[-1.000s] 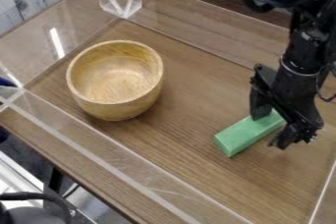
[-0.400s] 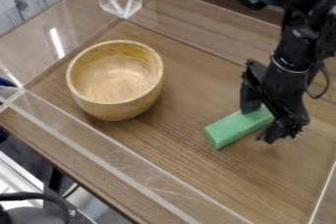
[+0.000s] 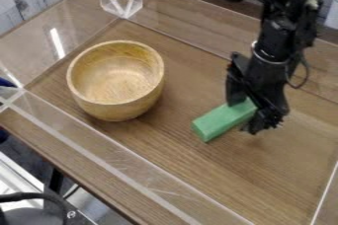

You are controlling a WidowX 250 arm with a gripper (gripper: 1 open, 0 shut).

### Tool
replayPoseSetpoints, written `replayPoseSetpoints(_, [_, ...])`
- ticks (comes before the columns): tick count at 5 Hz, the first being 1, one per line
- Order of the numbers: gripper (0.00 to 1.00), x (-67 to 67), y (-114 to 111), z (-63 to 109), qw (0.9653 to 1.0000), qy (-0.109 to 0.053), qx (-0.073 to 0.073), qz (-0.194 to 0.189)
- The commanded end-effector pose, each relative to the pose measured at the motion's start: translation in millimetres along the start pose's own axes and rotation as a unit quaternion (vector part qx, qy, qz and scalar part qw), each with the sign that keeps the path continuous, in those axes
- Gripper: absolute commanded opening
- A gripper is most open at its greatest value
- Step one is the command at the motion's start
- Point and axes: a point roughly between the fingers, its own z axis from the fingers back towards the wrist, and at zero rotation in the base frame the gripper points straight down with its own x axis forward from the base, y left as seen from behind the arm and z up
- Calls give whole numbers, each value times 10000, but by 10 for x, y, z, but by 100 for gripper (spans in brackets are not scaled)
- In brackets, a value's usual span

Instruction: Put the green block in the brown bowl

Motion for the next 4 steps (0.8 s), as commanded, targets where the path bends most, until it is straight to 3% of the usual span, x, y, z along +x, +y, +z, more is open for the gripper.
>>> replayPoseSetpoints(1, [100,-282,164,-186,9972,702,-154,191])
replayPoseSetpoints(3, [100,-148,346,-196,9966,626,46,540])
replayPoseSetpoints(4, [100,-204,436,-196,9950,803,84,583])
